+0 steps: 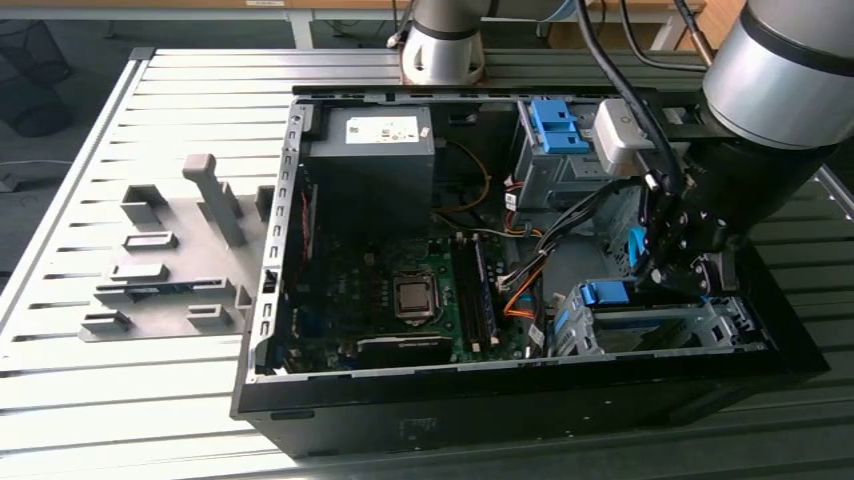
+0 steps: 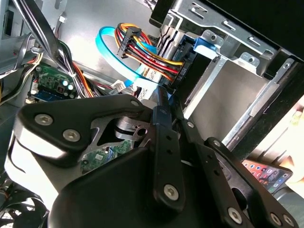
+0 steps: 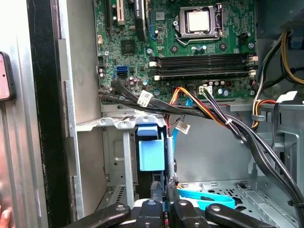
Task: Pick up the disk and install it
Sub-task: 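Insert the second disk wire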
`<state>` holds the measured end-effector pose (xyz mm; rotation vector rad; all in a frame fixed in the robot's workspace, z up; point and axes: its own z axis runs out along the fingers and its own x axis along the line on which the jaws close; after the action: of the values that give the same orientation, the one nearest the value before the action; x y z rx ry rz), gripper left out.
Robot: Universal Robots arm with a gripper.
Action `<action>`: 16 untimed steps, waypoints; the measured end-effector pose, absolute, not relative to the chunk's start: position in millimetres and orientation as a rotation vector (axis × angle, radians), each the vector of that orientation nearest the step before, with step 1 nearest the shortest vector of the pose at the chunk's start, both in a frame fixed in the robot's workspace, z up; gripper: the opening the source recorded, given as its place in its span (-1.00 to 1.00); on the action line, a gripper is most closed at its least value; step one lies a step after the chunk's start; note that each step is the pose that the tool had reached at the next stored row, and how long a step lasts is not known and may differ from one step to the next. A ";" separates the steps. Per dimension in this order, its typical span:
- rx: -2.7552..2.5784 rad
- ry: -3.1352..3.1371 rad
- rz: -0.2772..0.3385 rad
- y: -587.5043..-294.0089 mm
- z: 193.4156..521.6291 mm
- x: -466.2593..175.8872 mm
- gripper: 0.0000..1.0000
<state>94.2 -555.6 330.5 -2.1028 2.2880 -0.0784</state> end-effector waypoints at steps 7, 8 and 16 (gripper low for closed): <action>-2.102 2.288 -0.078 -555.7 330.4 94.2 -0.66; -2.102 2.288 -0.078 -555.7 331.0 94.2 -0.66; -2.103 2.288 -0.077 -555.6 347.6 94.2 -0.54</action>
<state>94.2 -555.6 347.6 -2.1029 2.2885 -0.0772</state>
